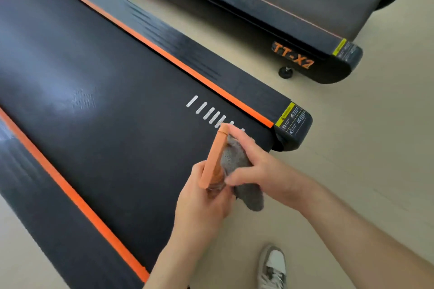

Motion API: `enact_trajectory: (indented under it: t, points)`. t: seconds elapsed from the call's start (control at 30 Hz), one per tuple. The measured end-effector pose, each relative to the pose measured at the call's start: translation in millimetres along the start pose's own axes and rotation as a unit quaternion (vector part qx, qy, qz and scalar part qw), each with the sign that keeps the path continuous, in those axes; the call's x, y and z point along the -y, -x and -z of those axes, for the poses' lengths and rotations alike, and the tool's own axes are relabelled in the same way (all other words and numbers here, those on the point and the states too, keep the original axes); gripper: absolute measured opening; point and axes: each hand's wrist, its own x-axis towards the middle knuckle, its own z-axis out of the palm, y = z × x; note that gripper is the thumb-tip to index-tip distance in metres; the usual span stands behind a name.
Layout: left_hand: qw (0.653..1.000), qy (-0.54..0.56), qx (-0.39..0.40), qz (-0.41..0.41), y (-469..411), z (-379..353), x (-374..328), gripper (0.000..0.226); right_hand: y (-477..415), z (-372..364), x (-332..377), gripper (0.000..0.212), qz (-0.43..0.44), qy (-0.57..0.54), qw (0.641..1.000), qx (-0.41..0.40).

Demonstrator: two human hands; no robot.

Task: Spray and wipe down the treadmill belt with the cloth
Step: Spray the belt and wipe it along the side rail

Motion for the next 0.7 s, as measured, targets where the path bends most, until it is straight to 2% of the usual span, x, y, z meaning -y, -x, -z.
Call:
enact_trajectory:
  t: [0.07, 0.2, 0.23, 0.3, 0.37, 0.57, 0.7]
  points:
    - [0.999, -0.025, 0.018, -0.014, -1.6, -14.8, -14.7, 0.048, 13.2, 9.7, 11.6, 0.092, -0.003, 0.08, 0.996, 0.028]
    - [0.997, -0.071, 0.042, 0.004, -17.4, -59.3, -62.5, 0.033, 22.5, 61.0, 24.1, 0.06, 0.03, 0.144, 0.982, -0.118]
    - [0.997, -0.07, 0.032, -0.004, -34.7, -84.2, -85.8, 0.028, 21.7, 95.5, 29.4, 0.06, 0.036, 0.147, 0.978, -0.142]
    - [0.995, -0.09, 0.037, -0.014, -44.8, -98.2, -102.3, 0.018, 22.0, 109.3, 36.4, 0.063, 0.037, 0.159, 0.971, -0.175]
    - [0.992, -0.107, 0.056, -0.025, -65.7, -143.4, -127.0, 0.017, 31.2, 155.5, 39.1, 0.061, 0.031, 0.169, 0.962, -0.212]
    - [0.992, -0.089, 0.072, -0.054, -136.2, -260.2, -223.6, 0.071, 38.9, 305.5, 58.0, 0.038, 0.037, 0.185, 0.928, -0.32]
    - [0.988, -0.096, 0.106, -0.062, -193.8, -321.5, -269.8, 0.07, 25.4, 397.5, 72.4, 0.037, 0.017, 0.156, 0.924, -0.349]
